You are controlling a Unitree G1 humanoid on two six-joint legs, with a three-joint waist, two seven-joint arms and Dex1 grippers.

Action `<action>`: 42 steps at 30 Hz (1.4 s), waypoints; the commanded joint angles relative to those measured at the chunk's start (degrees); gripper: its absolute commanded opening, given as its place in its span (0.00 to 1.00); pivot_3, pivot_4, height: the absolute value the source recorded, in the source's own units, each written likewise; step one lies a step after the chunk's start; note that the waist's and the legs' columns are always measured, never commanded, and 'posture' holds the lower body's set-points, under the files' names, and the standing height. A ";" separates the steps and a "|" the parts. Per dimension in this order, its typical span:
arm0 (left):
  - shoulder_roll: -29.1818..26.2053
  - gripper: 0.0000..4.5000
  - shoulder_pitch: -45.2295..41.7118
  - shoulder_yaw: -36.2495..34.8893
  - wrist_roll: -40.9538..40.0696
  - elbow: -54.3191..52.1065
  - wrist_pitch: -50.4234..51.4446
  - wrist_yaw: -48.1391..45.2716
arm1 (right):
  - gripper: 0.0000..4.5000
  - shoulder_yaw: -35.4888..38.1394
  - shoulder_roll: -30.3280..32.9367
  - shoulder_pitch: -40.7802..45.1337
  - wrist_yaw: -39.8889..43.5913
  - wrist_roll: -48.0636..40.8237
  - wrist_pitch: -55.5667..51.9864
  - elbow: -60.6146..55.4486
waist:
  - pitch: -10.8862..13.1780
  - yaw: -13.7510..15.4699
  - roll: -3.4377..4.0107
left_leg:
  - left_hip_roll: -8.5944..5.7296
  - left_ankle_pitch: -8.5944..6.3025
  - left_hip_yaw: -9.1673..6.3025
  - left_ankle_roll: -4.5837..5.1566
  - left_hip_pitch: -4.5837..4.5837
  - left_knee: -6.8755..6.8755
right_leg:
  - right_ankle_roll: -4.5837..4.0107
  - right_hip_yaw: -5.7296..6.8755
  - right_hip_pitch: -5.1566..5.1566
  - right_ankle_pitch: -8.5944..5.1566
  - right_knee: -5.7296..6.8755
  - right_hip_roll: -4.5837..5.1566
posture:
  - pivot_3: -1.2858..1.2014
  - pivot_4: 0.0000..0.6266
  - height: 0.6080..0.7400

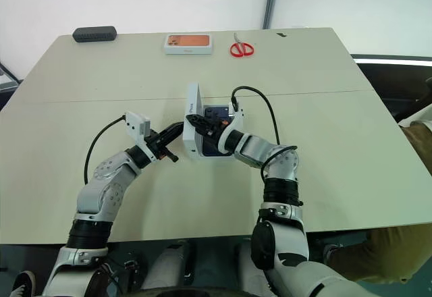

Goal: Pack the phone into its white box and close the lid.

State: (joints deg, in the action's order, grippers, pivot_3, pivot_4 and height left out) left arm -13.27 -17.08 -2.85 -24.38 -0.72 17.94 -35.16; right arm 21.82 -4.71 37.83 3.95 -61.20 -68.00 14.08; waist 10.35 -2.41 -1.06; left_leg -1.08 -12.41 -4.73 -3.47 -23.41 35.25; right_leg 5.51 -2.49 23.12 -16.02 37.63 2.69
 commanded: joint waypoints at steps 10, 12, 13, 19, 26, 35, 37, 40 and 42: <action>2.67 0.00 -2.07 2.82 0.73 0.54 -1.76 -0.12 | 0.87 -5.81 17.54 -0.22 11.26 5.76 3.34 -11.88 | 0.06 -0.12 0.02 | -0.01 0.00 0.00 0.00 -0.05 -0.01 | 0.01 0.00 0.05 0.00 -0.04 -0.03 | 0.52 0.24 1.00; 2.85 0.00 -2.34 3.00 0.85 1.14 -1.86 -0.19 | 0.87 -10.47 22.52 0.25 14.77 13.85 10.87 -13.61 | 0.08 -0.10 0.04 | 0.00 0.00 0.02 0.00 -0.05 -0.02 | 0.01 -0.01 0.07 0.00 -0.04 -0.07 | 0.52 0.24 1.00; 2.81 0.00 -2.37 2.98 0.84 1.24 -1.93 -0.29 | 0.87 -12.45 24.07 0.25 16.00 16.67 13.19 -13.87 | 0.08 -0.11 0.04 | 0.00 0.00 0.02 0.00 -0.05 -0.02 | 0.01 -0.01 0.08 -0.01 -0.04 -0.07 | 0.52 0.24 1.00; 1.43 0.00 -2.79 1.47 -0.82 0.43 -0.25 -0.53 | 0.82 -25.35 30.23 -2.40 20.42 36.94 32.40 -11.73 | 0.08 -0.13 0.03 | 0.01 0.00 0.04 0.00 -0.05 -0.03 | 0.02 -0.02 0.08 -0.01 -0.08 -0.09 | 0.52 0.24 1.00; -1.75 0.00 -4.98 -2.77 -0.31 1.85 -1.13 1.82 | 0.11 -31.99 29.98 -5.52 23.25 47.15 41.45 -13.88 | 0.11 0.06 -0.02 | -0.01 0.00 0.03 -0.01 -0.05 0.01 | 0.03 -0.03 0.07 0.00 -0.08 -0.03 | 0.52 0.24 1.00; -3.30 0.00 -10.01 -2.28 8.53 14.82 -5.32 8.05 | 0.01 -34.84 27.57 -6.10 22.73 54.18 42.75 -14.05 | 0.11 0.16 -0.02 | -0.03 0.00 -0.01 -0.01 -0.04 0.00 | 0.03 -0.01 0.05 0.00 -0.08 -0.03 | 0.52 0.24 1.00; -2.49 0.00 -10.77 -3.19 6.35 16.48 -4.10 6.39 | 0.01 -35.41 27.11 -5.97 22.60 55.58 42.94 -13.94 | 0.11 0.21 -0.03 | -0.03 0.00 -0.01 -0.01 -0.04 0.00 | 0.03 -0.01 0.06 0.00 -0.08 -0.03 | 0.52 0.24 1.00; -1.64 0.00 -11.80 -2.15 6.52 18.15 -3.70 5.04 | 0.01 -35.30 26.33 -5.93 22.09 56.83 42.96 -13.52 | 0.11 0.27 -0.03 | -0.03 0.00 -0.02 -0.01 -0.04 0.00 | 0.03 0.00 0.06 0.00 -0.08 -0.02 | 0.52 0.24 1.00; -0.80 0.00 -12.30 -1.36 6.46 18.79 -2.74 4.16 | 0.01 -34.98 25.92 -5.82 22.17 57.32 42.94 -13.16 | 0.11 0.31 -0.03 | -0.03 0.00 -0.03 -0.01 -0.05 0.00 | 0.03 0.01 0.05 0.00 -0.08 -0.02 | 0.52 0.24 1.00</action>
State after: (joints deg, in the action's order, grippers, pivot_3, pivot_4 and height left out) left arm -14.30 -28.11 -5.02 -17.48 18.23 14.87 -30.03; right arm -13.91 21.37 31.28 26.26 -4.62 -25.95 2.50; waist 10.46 -2.10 -1.09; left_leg -1.11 -12.41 -4.76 -3.48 -23.45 35.26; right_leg 5.54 -2.49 23.17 -16.02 37.56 2.67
